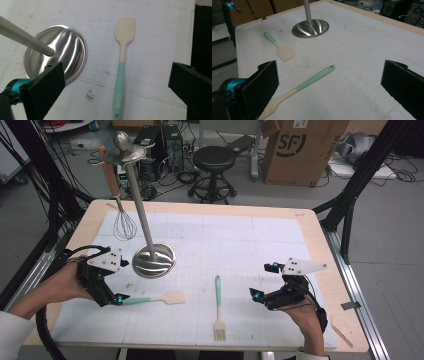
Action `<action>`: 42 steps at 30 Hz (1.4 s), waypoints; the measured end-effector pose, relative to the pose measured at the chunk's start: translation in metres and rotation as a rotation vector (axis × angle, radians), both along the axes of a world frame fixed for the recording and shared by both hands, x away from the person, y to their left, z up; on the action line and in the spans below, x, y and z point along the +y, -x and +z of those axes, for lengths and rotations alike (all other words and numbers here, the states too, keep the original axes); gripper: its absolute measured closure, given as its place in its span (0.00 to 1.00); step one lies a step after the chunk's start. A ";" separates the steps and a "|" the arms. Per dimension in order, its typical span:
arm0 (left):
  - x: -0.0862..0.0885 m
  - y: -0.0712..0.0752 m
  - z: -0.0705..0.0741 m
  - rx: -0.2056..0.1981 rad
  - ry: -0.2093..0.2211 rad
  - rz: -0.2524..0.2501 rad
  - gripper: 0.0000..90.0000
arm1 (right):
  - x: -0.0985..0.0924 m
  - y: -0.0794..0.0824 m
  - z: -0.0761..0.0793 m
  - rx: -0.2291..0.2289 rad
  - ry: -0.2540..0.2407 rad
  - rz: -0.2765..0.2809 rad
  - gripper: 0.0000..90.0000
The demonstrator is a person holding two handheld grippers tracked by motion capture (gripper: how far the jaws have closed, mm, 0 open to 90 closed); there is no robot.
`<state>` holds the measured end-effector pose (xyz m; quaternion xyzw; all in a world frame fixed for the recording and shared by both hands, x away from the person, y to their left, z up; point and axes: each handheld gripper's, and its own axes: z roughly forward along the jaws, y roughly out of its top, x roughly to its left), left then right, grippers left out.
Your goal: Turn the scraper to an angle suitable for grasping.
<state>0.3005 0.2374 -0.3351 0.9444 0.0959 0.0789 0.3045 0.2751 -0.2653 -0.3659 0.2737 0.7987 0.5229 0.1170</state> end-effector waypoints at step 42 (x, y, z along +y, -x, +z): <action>-0.020 -0.017 -0.064 0.174 -0.299 -0.075 0.33 | -0.001 0.000 0.000 0.002 0.009 0.003 0.00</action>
